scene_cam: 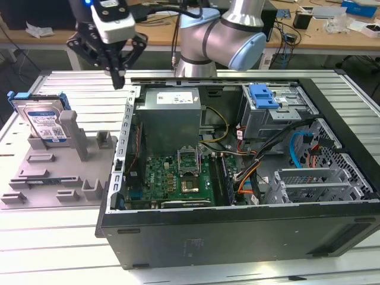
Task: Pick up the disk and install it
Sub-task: 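Reach for the disk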
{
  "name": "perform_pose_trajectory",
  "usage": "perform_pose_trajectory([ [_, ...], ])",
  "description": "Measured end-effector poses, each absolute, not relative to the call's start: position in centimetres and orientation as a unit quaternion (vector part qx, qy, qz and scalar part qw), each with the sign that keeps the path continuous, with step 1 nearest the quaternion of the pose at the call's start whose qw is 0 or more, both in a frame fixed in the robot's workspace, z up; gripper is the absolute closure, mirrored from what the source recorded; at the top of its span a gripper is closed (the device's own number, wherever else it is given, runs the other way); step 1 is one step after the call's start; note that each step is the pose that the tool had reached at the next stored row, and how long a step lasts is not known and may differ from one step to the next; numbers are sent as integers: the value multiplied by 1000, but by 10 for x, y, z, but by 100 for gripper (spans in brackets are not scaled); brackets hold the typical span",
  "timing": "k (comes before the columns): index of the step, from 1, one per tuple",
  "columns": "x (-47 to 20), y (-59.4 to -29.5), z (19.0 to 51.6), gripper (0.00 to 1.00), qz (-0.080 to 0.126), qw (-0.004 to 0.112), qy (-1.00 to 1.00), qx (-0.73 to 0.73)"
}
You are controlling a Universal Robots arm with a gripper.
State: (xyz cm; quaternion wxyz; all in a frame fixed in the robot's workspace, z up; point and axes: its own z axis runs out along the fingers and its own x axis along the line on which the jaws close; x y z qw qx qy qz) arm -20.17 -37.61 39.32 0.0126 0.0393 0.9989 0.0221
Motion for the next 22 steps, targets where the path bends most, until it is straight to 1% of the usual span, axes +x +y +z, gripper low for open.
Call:
perform_pose_trajectory([
  [22,-296,-360,393,89,22,13,999,39],
])
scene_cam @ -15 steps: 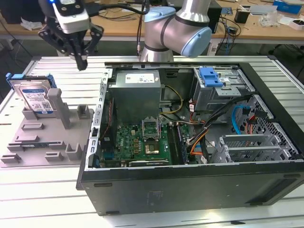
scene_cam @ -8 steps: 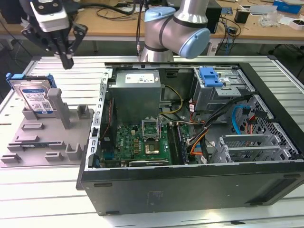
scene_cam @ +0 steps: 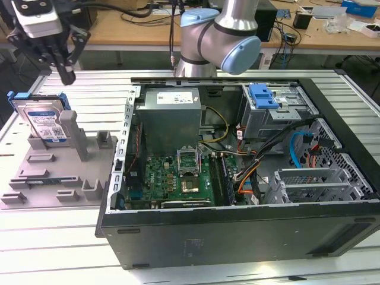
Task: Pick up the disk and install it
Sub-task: 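Reach for the disk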
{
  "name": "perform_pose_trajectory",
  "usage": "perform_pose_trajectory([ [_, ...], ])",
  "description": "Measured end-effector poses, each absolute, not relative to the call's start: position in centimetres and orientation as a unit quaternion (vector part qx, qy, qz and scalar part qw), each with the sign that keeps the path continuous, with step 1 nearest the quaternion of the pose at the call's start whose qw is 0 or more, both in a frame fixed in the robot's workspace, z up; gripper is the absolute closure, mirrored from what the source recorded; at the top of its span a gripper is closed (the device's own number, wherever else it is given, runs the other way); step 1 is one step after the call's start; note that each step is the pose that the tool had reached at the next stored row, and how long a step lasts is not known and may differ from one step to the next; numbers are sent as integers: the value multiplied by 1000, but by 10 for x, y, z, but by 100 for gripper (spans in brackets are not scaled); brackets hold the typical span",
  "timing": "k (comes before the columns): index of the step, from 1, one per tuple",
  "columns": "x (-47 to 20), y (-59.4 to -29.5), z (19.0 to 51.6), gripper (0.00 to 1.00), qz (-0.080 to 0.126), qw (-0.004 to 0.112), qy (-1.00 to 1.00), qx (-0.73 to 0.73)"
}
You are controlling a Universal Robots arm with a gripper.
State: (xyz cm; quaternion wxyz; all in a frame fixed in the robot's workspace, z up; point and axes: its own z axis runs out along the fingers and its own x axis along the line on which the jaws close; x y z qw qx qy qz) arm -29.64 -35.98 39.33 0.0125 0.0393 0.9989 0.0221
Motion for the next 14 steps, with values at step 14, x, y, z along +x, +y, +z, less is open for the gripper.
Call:
perform_pose_trajectory([
  [14,-352,-334,393,89,22,13,999,39],
])
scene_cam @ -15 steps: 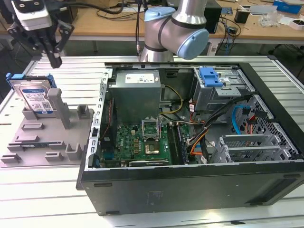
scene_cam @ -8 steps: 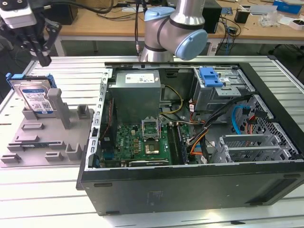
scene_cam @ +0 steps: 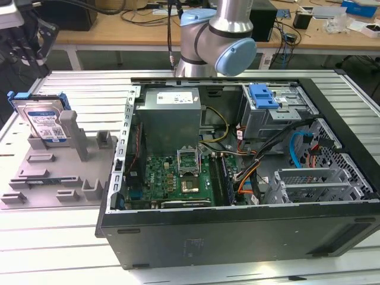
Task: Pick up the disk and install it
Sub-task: 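Reach for the disk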
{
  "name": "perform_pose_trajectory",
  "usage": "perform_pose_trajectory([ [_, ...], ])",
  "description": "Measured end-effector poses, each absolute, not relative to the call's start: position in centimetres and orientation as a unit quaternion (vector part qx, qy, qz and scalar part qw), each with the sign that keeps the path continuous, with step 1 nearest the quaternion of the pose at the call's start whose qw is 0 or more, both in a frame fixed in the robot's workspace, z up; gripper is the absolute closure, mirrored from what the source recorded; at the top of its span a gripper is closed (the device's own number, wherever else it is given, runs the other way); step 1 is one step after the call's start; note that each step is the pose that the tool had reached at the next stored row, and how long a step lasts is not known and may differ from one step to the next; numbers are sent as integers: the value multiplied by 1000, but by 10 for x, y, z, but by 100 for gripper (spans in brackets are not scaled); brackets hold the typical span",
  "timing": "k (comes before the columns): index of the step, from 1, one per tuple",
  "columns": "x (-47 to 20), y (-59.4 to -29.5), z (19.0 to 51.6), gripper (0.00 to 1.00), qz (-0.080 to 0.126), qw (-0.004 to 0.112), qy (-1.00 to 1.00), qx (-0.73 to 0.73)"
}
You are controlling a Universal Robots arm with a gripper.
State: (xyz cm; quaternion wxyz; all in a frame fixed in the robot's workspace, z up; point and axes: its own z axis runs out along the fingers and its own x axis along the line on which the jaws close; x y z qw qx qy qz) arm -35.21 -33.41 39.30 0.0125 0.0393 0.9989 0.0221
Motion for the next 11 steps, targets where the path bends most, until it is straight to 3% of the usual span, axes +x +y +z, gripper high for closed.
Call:
perform_pose_trajectory([
  [11,-373,-314,393,89,22,13,999,39],
])
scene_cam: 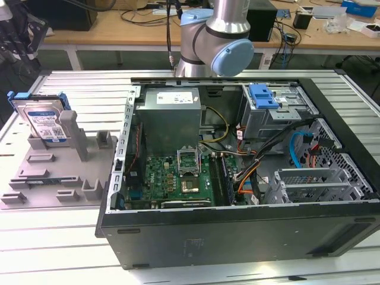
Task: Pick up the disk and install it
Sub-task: 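Reach for the disk, then pick up the disk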
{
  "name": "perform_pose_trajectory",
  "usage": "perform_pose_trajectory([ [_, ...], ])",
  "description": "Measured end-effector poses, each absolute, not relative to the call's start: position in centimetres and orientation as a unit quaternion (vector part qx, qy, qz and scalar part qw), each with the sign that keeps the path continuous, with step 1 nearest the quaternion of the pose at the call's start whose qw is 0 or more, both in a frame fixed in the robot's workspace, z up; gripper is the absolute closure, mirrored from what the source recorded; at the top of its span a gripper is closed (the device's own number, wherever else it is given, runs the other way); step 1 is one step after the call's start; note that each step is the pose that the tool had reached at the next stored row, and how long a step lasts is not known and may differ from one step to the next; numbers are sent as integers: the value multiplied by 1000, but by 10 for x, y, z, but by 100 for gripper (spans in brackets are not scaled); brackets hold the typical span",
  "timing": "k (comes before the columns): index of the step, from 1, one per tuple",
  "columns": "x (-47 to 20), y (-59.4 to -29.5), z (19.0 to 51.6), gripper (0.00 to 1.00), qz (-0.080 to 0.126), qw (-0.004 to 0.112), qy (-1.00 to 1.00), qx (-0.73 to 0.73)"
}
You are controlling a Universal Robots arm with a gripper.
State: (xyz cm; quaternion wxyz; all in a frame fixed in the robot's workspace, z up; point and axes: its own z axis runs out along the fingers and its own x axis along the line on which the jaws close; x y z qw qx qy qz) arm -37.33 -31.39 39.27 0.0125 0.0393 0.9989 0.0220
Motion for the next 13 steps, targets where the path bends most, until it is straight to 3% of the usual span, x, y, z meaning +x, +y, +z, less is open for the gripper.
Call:
perform_pose_trajectory([
  [13,-373,-314,393,89,22,13,999,39],
])
